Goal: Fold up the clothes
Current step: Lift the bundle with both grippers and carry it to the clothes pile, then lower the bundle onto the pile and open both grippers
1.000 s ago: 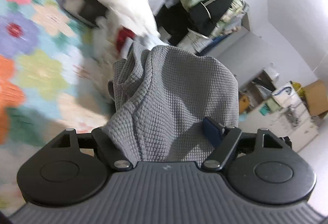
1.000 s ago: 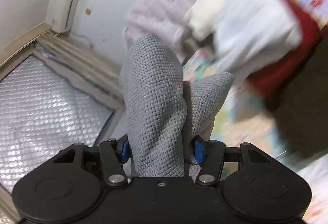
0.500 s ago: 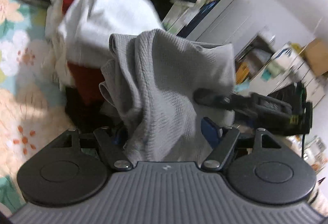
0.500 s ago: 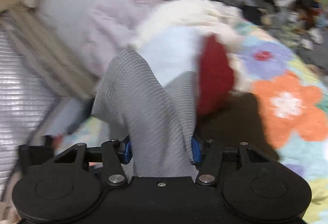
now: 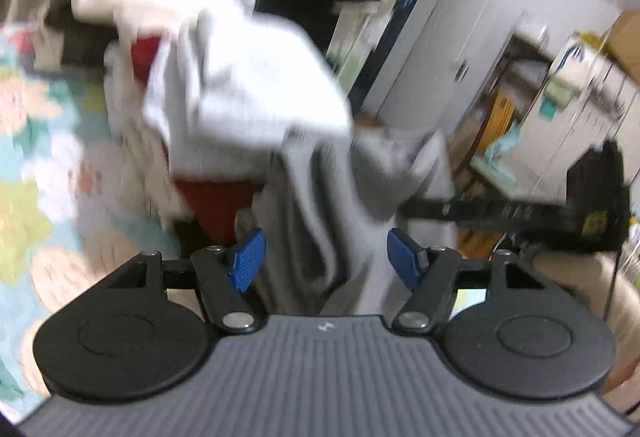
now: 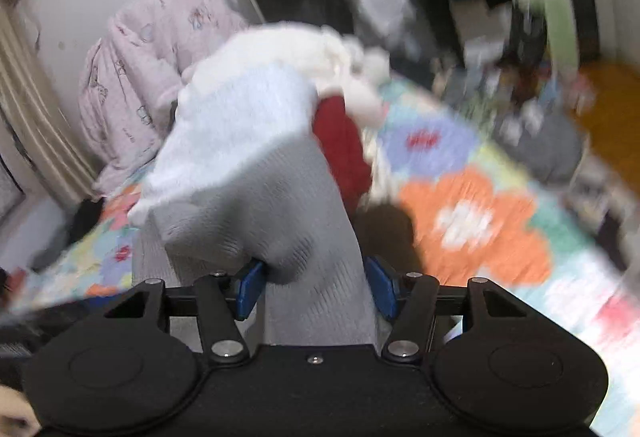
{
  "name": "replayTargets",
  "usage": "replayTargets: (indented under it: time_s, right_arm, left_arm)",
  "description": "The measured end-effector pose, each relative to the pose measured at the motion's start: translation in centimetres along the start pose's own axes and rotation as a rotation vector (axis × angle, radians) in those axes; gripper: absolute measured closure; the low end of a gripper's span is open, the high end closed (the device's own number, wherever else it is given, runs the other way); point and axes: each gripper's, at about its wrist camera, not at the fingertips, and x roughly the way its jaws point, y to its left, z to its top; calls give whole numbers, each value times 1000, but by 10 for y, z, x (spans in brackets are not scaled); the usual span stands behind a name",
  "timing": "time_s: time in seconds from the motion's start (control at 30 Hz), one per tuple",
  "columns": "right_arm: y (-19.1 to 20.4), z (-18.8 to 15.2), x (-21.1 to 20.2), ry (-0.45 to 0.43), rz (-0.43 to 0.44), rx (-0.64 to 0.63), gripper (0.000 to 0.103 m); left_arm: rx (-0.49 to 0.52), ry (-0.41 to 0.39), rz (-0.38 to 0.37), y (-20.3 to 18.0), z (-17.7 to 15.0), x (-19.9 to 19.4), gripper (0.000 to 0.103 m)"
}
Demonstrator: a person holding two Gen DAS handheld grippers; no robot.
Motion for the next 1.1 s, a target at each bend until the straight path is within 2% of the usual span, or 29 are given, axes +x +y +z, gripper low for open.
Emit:
replayTargets:
  time_s: [0.1,0.17,0.23,0.3,0.33,0.43,0.5,0.53,0.67,0.8,0.93,1.0,1.1]
  right_arm:
    - [29,2,-24,-97,-79,-174,47]
    - [44,0,-31,-120,-63,-238,67]
    - [55,-2,-30,-113,-41,-292,72]
    - [60,-7,-20,-99,-69,-337,72]
    - [59,-9,-14,-90,-87,-348,72]
    - [46,-5,2,-91,-104,-296,75]
    - [34,0,10,-89,-95,-225,75]
    - [28,3,16,-84,-87,-191,75]
    - [13,6,33,-87,-99,-108,74]
    - [3,6,39,-96,-88,-26,74]
    - [7,6,37,-91,-93,-10,73]
    - [12,7,31,-86,-92,-1,70]
    - [18,8,16,-86,-80,27,55]
  left_arm:
    - [41,-48,2,-8,7,-7,44]
    - [49,-58,-10,-9,9,-6,55]
    - [51,-67,-26,-10,11,-4,59]
    - [41,-43,-20,-9,10,6,63]
    - [39,-22,3,-7,10,15,69]
    - [7,23,67,6,11,43,75]
    - [-4,21,72,14,13,55,75]
    - [23,18,79,12,13,58,75]
    - [131,28,122,-2,11,65,75]
    - [114,32,123,2,11,65,75]
    - [77,57,124,2,14,59,75]
    - [30,68,115,3,15,49,74]
    - [-42,52,109,3,11,25,64]
